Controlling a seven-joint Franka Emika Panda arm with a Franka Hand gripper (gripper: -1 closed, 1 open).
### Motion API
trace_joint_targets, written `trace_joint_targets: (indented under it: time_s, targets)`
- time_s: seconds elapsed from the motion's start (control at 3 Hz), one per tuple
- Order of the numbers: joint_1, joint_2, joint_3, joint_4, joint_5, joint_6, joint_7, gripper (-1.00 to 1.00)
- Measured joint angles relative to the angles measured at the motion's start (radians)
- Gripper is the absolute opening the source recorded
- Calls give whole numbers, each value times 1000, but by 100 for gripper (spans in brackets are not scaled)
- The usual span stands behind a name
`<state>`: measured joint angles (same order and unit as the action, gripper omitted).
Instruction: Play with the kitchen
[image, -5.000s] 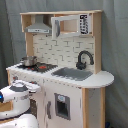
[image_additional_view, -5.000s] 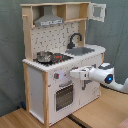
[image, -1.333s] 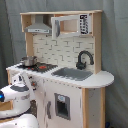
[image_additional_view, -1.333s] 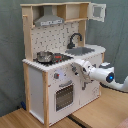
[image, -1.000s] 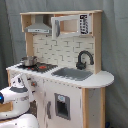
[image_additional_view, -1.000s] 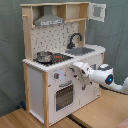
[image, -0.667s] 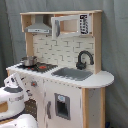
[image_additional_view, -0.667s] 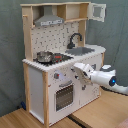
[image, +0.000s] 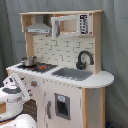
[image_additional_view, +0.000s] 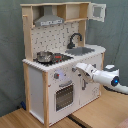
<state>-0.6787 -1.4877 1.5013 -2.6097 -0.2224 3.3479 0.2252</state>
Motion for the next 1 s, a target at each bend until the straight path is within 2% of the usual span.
trace_joint_targets:
  time_s: [0.33,0.67,1.0]
  targets:
    - [-51,-3,-11,-73,6,47,-17,100]
    - [-116,-4,10,-20,15,95,-9,100]
    - [-154,-4,18,15,32,104,-1,100]
